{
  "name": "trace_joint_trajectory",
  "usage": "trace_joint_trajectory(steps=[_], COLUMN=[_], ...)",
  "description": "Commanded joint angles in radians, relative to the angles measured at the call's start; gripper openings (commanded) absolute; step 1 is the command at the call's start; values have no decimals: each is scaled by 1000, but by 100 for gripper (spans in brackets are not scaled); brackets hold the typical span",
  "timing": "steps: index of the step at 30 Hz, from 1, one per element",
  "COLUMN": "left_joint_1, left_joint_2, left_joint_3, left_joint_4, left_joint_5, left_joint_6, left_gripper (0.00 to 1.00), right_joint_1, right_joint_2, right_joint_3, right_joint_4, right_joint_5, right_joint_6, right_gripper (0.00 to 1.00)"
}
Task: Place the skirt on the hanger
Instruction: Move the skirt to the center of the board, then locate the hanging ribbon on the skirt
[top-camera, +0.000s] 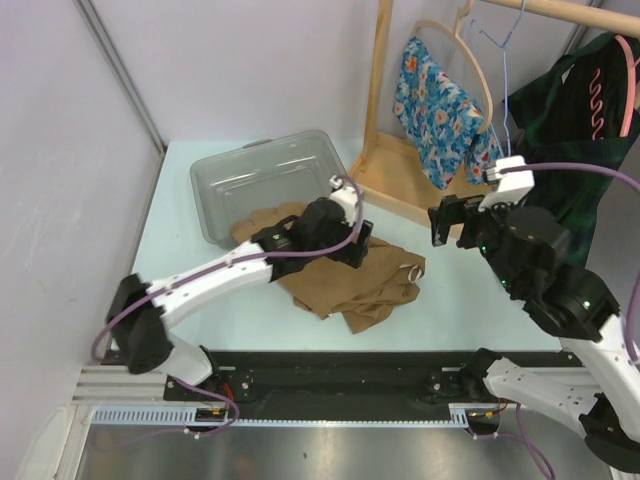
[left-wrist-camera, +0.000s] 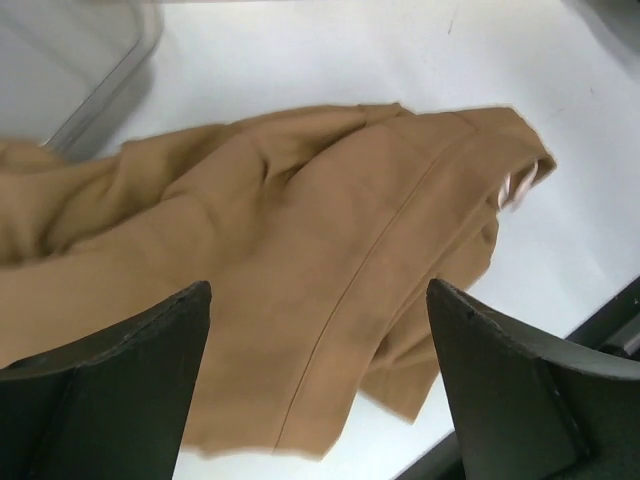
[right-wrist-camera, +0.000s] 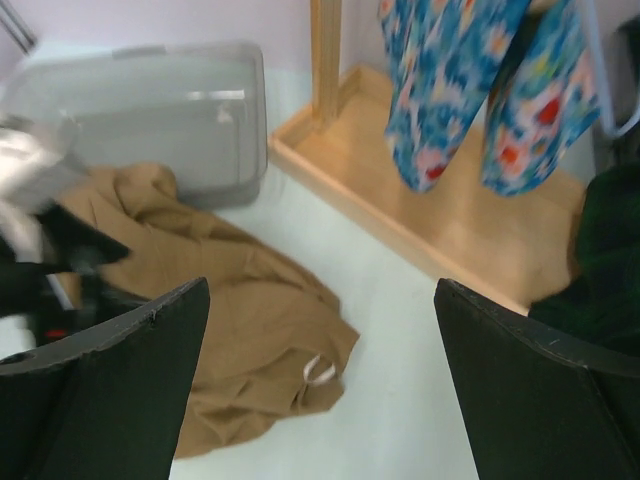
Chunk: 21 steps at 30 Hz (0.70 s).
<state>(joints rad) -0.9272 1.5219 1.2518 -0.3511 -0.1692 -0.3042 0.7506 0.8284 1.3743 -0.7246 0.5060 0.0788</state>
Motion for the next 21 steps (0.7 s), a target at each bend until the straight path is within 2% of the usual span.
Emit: trace_joint_trajectory(steps=[1,4,9,13,18,21], left_joint_1=[-1,-7,-71,-182,-234,-240], left_joint_2=[-239,-326,-462,-545,-514,-490], left_joint_3=[-159,-326,-584,-669,-719,-727], left_joint_4=[-41,-58,46,126,195,253], left_joint_5=[-49,2,33,-76,-240,-274], left_joint_6=[10,-88,-226,-242,-251,-239], left_gripper=[93,93,94,96,95,93], right_joint_1=[-2,-22,-68,-88,-109,-161], right_joint_2=[20,49,51,5,0,14], right_joint_3=[-75,-144,-338,-466,-563,-587], right_joint_4=[-33,-52,-12,20,69,109], right_joint_5=[-3,-23,-112,-168,-159,-188], right_joint_6=[111,211,306,317,273,259], right_gripper=[100,100,97,91,85,82])
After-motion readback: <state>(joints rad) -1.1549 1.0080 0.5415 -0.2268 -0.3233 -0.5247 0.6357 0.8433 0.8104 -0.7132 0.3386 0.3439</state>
